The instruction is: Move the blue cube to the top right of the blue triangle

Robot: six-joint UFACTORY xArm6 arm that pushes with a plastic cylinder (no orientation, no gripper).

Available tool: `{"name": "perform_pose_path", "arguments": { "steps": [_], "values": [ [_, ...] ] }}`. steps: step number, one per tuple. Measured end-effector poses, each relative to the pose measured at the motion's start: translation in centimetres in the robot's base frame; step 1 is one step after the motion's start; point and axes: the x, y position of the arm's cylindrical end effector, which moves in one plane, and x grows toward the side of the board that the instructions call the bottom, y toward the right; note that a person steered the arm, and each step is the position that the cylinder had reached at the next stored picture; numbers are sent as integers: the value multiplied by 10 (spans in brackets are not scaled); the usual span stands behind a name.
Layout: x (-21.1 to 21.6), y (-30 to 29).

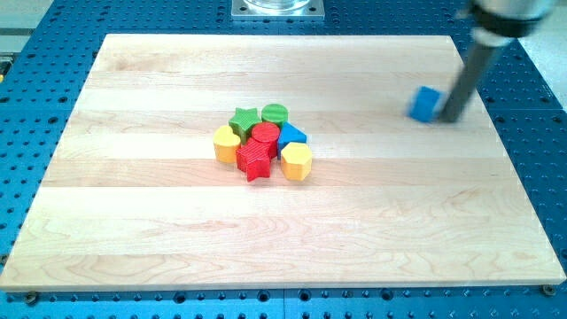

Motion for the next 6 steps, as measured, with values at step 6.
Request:
{"name": "perform_pose_path", "arguments": {
  "steps": [6],
  "values": [
    [-1,-118]
  ]
}}
